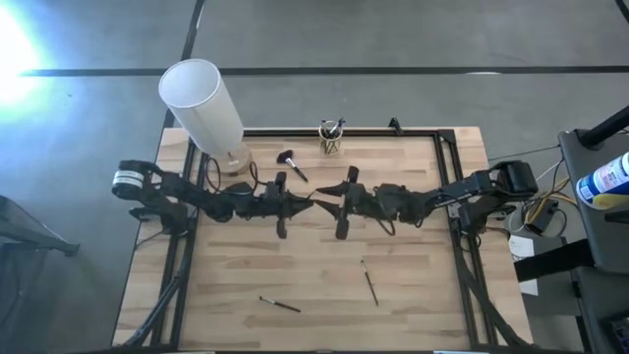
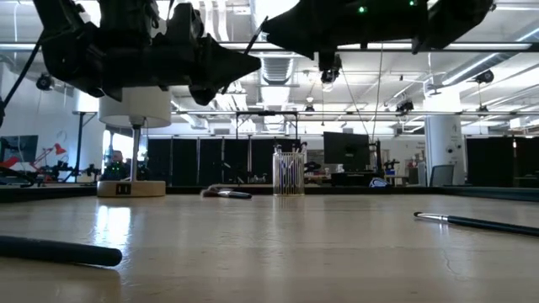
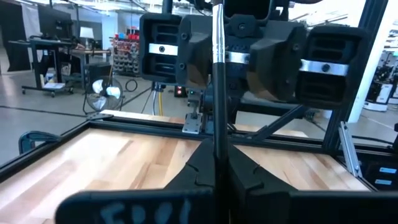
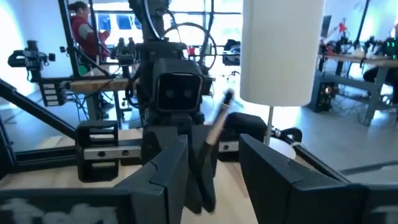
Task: Put items in baskets/containers
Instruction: Put the eyeshadow brush into the gold container
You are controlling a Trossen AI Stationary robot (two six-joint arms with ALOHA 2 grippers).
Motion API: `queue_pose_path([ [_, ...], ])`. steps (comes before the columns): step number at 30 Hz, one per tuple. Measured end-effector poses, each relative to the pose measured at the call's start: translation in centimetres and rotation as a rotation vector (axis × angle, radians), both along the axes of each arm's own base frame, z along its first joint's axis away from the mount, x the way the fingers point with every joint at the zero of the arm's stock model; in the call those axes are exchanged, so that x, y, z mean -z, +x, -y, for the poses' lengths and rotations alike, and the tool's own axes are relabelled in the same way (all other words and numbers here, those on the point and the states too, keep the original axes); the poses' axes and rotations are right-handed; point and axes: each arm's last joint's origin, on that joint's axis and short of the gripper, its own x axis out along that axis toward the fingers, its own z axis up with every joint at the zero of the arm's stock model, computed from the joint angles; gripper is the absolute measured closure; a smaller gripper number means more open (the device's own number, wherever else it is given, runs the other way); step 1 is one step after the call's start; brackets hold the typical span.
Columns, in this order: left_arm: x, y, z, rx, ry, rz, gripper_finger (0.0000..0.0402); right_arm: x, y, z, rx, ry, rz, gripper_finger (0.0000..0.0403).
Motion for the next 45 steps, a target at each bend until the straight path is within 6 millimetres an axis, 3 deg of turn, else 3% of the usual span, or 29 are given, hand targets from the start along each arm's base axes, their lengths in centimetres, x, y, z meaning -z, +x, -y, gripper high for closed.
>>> queue_pose_path([
  [7,0.0,0.0,-0.1,-0.003,0.006,-0.002,0.0397,-0.2,2.0,-0.2,-0.003,-0.062,-0.001,0.0292],
  [13,0.1,0.0,-0.1,-0.004,0.013,-0.015,0.0391,-0.2,3.0,-0.2,0.002,-0.065,0.001,0.0366],
  [18,0.4,-0.1,-0.4,-0.087,0.008,-0.066,0.034,-0.3,2.5,-0.2,0.013,-0.049,-0.002,0.0389],
  [24,-0.2,-1.5,-1.1,-0.134,0.019,-0.088,0.0302,-2.0,1.0,1.2,0.113,-0.085,-0.018,0.0391],
  [29,0.5,-3.5,-1.9,-0.166,0.009,-0.102,0.0298,-3.8,-0.1,5.1,0.259,-0.095,-0.052,0.0392],
  [34,0.9,-4.3,-1.9,-0.163,0.026,-0.115,0.03,-4.0,-0.8,10.9,0.406,-0.104,-0.095,0.0393],
  [40,0.7,-4.5,-1.9,-0.159,0.039,-0.107,0.0311,-2.2,-1.6,18.3,0.5,-0.065,-0.139,0.0393],
  [45,0.8,-4.4,-1.9,-0.153,0.048,-0.11,0.0317,-0.3,-1.3,22.0,0.523,0.019,-0.153,0.0392],
])
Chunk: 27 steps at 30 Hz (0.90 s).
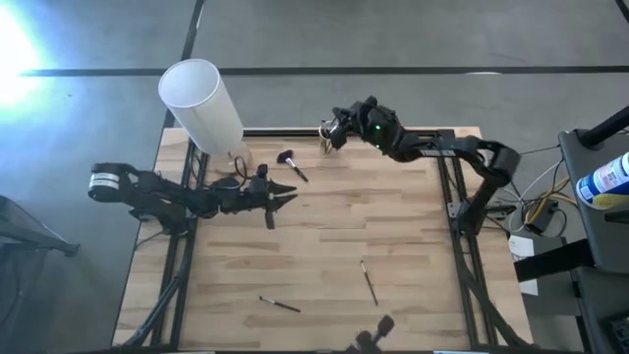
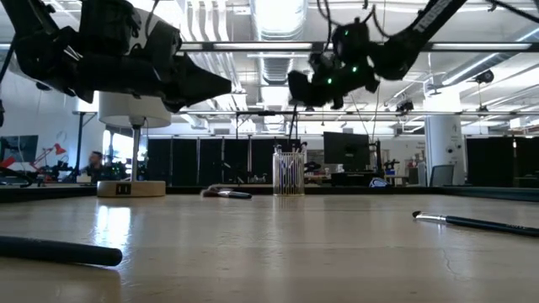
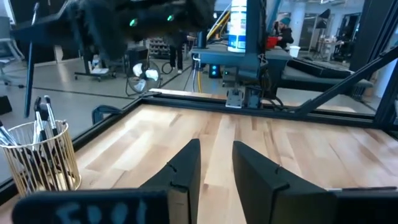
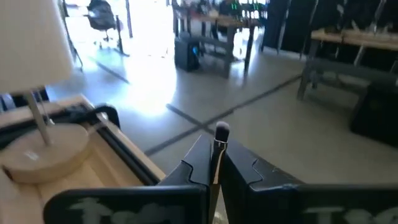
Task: Put items in baskets/containers
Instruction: Put the eyeshadow brush into the gold container, then put the powder brush into the gold container
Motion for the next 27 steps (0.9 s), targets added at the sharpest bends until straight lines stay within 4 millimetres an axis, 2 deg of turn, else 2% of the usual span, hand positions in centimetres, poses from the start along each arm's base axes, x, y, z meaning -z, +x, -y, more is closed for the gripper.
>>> queue_pose_path([
  [10,0.2,0.0,0.0,0.008,-0.01,-0.021,0.0318,3.5,2.4,2.0,0.022,0.128,-0.088,0.0391],
  [14,0.3,0.0,0.0,0.007,-0.013,-0.033,0.0318,3.0,3.2,2.6,0.041,0.183,-0.129,0.0369],
  [22,0.4,0.0,0.0,0.007,-0.03,-0.04,0.0318,1.8,3.6,3.0,0.101,0.281,-0.287,0.0279],
  [25,0.6,-0.1,0.0,-0.004,-0.009,-0.048,0.0318,1.3,3.5,2.9,0.096,0.297,-0.359,0.0269],
  [27,0.8,-0.4,-0.2,-0.042,-0.002,-0.051,0.0321,0.7,3.4,2.4,0.081,0.288,-0.398,0.0277],
])
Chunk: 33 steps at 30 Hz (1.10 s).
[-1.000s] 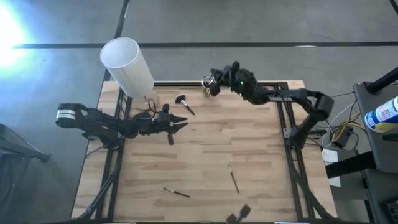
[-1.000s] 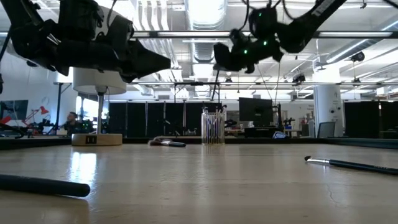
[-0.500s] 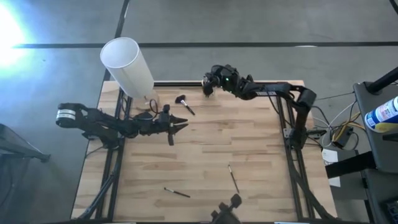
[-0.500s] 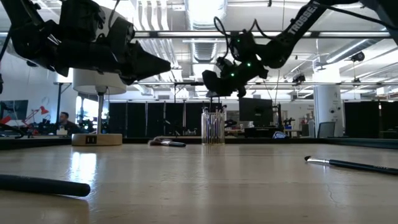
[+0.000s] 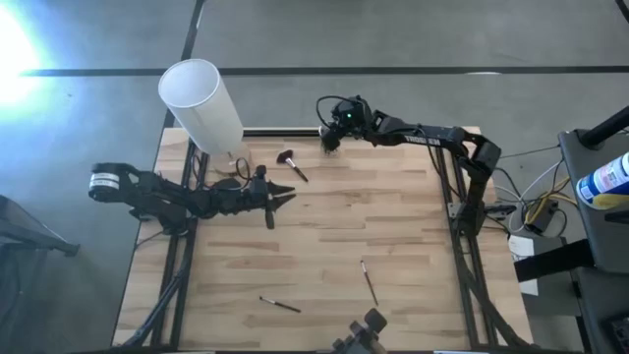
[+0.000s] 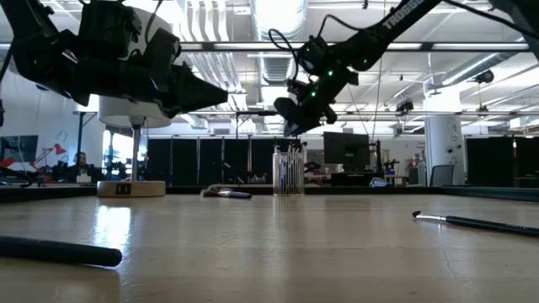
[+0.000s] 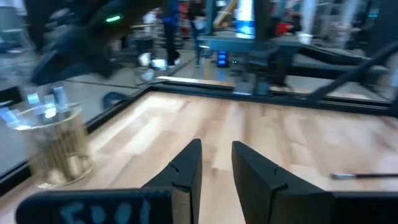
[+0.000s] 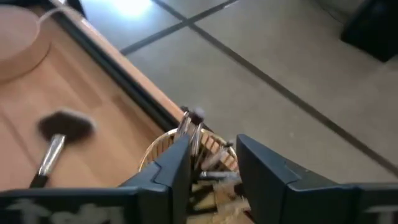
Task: Put items in baskets/containers
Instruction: Put the powder brush into the gold container
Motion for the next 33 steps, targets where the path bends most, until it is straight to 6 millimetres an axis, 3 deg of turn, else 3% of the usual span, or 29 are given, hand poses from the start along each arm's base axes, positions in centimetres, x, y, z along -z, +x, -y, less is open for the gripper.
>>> queue_pose_path([
  [4,0.7,-0.6,-0.1,-0.026,-0.04,-0.005,0.034,-0.8,-0.6,-2.1,-0.06,-0.014,-0.04,0.0325],
  [8,1.5,-1.1,0.1,-0.015,-0.065,-0.039,0.0365,-0.2,-1.6,-5.9,-0.141,0.0,-0.085,0.0383],
  [13,2.0,-1.4,0.3,0.019,-0.066,-0.062,0.0394,1.6,-2.9,-12.2,-0.28,-0.009,-0.052,0.039],
  [19,2.1,-0.4,1.6,0.149,-0.07,-0.171,0.0401,3.7,-4.8,-18.8,-0.419,-0.092,0.117,0.039],
  [26,1.4,1.4,5.5,0.268,-0.078,-0.426,0.0401,5.5,-7.1,-23.2,-0.558,-0.101,0.204,0.039],
  [33,0.0,1.2,11.6,0.266,-0.091,-0.715,0.0364,6.4,-8.1,-24.9,-0.553,-0.113,0.232,0.039],
])
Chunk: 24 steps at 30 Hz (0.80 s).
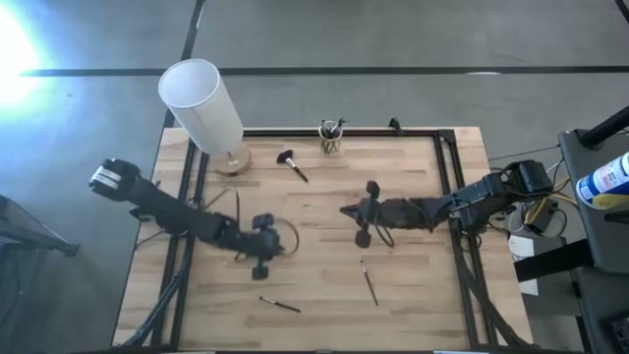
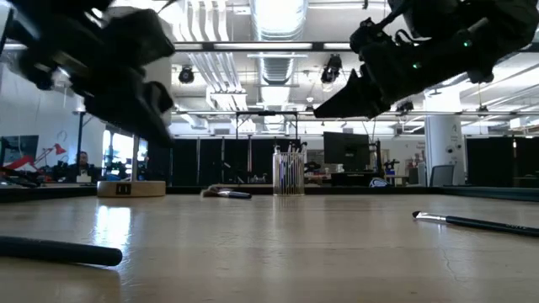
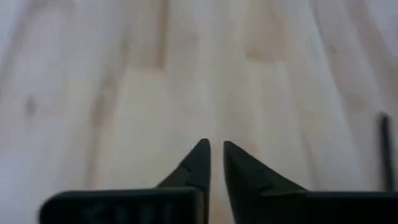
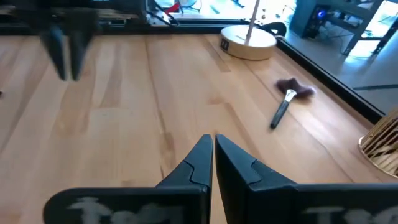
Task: Put items in baskets/containers
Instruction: Put the powder brush into the gold container
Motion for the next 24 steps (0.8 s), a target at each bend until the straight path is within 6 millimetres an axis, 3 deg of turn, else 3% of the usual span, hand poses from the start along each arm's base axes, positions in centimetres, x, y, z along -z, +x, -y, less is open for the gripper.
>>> queue_pose_path([
  [8,-0.9,-1.3,7.2,0.016,-0.004,-0.209,0.0287,0.5,-0.4,-0.1,0.007,0.008,-0.005,0.039],
  [14,-0.3,-1.9,11.5,0.098,-0.037,-0.275,0.0271,0.5,-0.4,-0.1,0.016,0.011,-0.002,0.039],
  [18,0.7,-1.8,12.9,0.106,-0.015,-0.344,0.0271,0.4,-0.4,-0.1,0.015,0.011,0.0,0.039],
  [24,1.8,-1.4,13.4,0.077,0.027,-0.456,0.0271,0.4,-0.3,-0.1,0.015,0.012,0.007,0.039],
])
